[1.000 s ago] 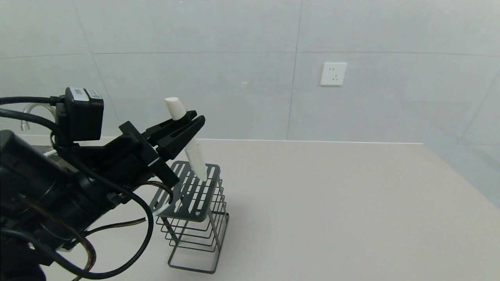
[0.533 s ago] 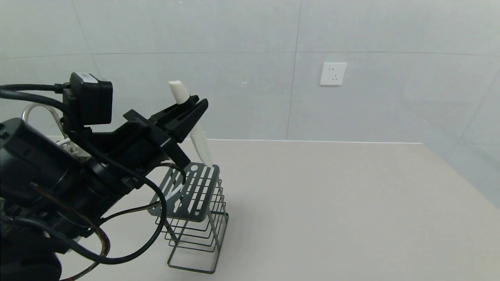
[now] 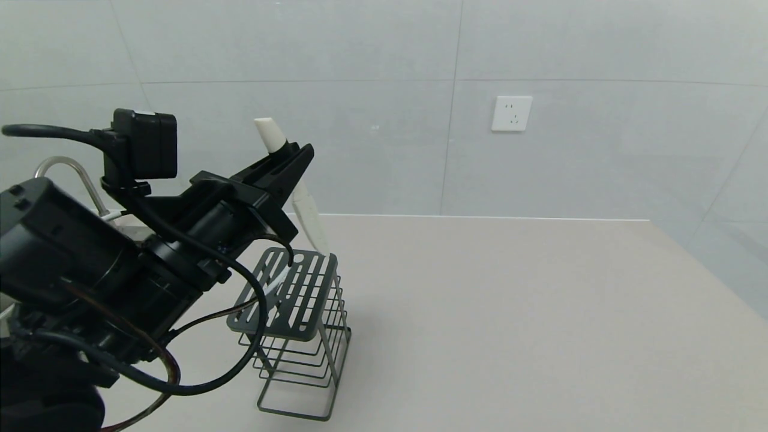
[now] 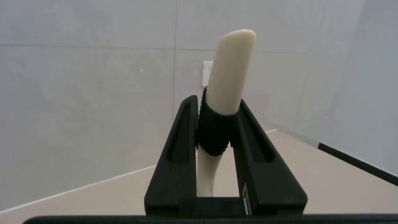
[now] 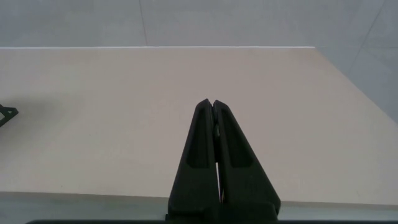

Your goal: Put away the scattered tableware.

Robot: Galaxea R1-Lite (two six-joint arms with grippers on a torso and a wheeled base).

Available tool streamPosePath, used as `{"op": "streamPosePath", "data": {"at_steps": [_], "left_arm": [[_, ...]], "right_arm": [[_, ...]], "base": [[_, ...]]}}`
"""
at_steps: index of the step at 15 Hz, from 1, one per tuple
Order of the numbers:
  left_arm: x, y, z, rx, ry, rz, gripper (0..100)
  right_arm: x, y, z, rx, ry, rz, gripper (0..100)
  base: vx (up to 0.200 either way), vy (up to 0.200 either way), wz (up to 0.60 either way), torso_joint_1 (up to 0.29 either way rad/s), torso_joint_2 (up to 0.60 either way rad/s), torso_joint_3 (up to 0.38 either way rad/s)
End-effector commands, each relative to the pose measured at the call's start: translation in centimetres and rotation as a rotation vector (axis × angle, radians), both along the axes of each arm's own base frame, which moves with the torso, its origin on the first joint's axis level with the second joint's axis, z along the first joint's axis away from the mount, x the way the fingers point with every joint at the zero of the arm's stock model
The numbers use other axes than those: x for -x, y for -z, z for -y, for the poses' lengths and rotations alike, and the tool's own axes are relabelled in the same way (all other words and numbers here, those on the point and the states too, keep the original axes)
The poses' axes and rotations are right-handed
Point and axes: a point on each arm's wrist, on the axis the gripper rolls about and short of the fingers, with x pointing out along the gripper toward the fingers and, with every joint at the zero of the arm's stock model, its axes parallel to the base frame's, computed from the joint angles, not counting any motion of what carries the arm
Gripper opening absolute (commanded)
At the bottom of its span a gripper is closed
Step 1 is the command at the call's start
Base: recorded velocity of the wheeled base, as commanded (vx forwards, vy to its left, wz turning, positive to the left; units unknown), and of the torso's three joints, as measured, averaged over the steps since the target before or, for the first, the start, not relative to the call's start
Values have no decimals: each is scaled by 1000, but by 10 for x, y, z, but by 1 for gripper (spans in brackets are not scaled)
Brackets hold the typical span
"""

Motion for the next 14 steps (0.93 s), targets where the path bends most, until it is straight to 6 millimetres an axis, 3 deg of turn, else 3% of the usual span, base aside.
{"op": "streamPosePath", "data": {"at_steps": [1,9,14], "left_arm": [[-1,5,-1,-6,-24,-18,0],[10,14,8,-53,0,-21,0],[4,17,7,-42,-54,-40,0]], "right_arm": [[0,0,0,0,0,-2,0],[0,0,0,0,0,-2,0],[0,0,0,0,-2,-2,0]], "base": [[0,0,0,0,0,0],[0,0,0,0,0,0],[0,0,0,0,0,0]]}}
